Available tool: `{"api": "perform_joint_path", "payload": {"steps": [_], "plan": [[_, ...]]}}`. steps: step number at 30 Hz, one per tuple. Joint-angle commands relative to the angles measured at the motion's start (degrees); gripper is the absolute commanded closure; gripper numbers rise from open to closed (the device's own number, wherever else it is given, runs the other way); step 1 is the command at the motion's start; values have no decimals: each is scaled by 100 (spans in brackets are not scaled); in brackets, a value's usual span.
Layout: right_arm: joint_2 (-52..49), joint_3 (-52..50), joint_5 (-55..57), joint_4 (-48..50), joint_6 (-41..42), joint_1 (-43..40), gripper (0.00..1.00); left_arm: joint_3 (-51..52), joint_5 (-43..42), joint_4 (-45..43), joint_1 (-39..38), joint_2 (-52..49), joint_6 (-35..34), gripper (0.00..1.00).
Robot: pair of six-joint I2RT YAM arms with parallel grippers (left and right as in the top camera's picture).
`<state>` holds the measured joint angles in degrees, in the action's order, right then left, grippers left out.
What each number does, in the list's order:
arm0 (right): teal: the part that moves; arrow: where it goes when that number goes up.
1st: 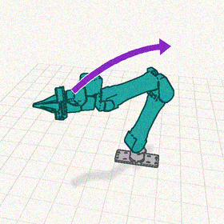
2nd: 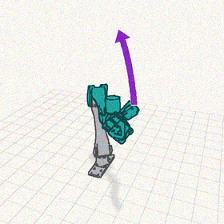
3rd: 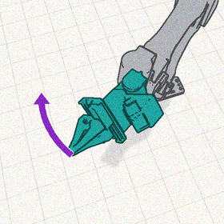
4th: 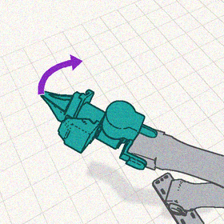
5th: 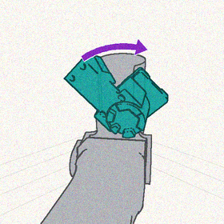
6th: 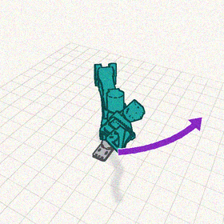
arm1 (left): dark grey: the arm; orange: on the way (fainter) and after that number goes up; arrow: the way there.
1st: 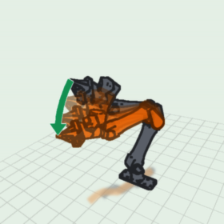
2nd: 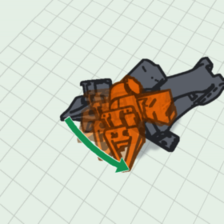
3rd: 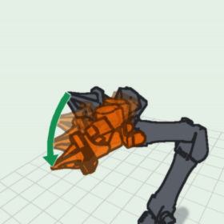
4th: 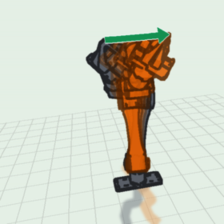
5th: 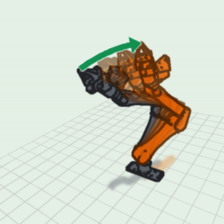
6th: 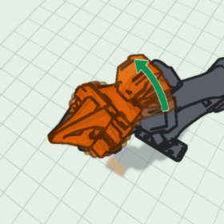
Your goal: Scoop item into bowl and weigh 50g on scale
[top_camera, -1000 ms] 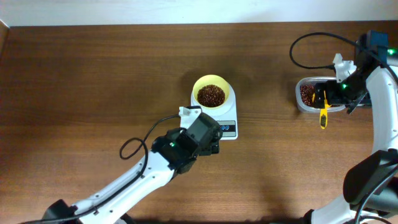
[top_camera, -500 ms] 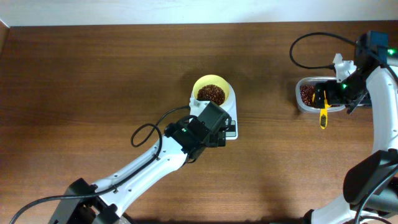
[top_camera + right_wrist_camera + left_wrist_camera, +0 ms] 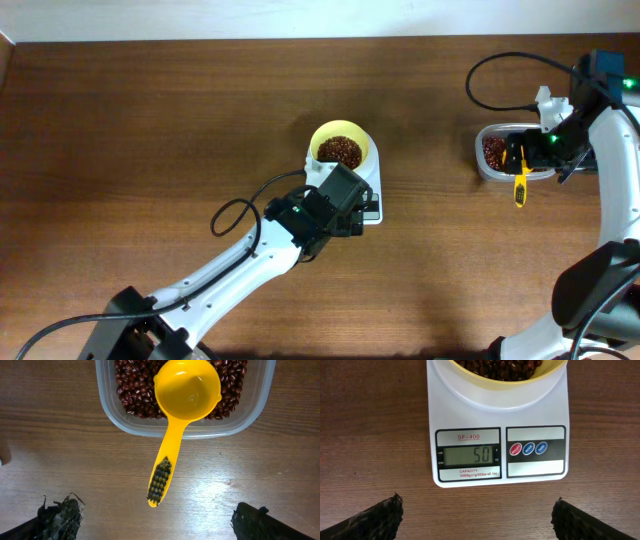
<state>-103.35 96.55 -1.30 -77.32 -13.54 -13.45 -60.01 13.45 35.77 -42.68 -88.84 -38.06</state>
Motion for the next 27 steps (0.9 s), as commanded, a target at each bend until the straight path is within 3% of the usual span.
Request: {"api": "perform_joint_path", "payload": {"steps": [1,8,11,15,17,24,27], "plan": [[0,118,50,17,4,26,1,-131,-68,-15,20,50,577,1],[0,118,50,17,4,26,1,-109,-380,-9,557,1165,2511,1],[0,118,50,17,4,26,1,11,-782,-13,1163,1838,3010,1],[0,118,50,17,4,26,1,831,-1198,-295,1923,2970,3047,1],[0,118,50,17,4,26,1,1521,-1471,-929,2277,3654,3049,1],[0,118,50,17,4,26,1,4660,-2741,-4953,3792,6035,3239,1],[0,118,50,17,4,26,1,5062,-2767,-5200,4299,6620,3305,1]]}}
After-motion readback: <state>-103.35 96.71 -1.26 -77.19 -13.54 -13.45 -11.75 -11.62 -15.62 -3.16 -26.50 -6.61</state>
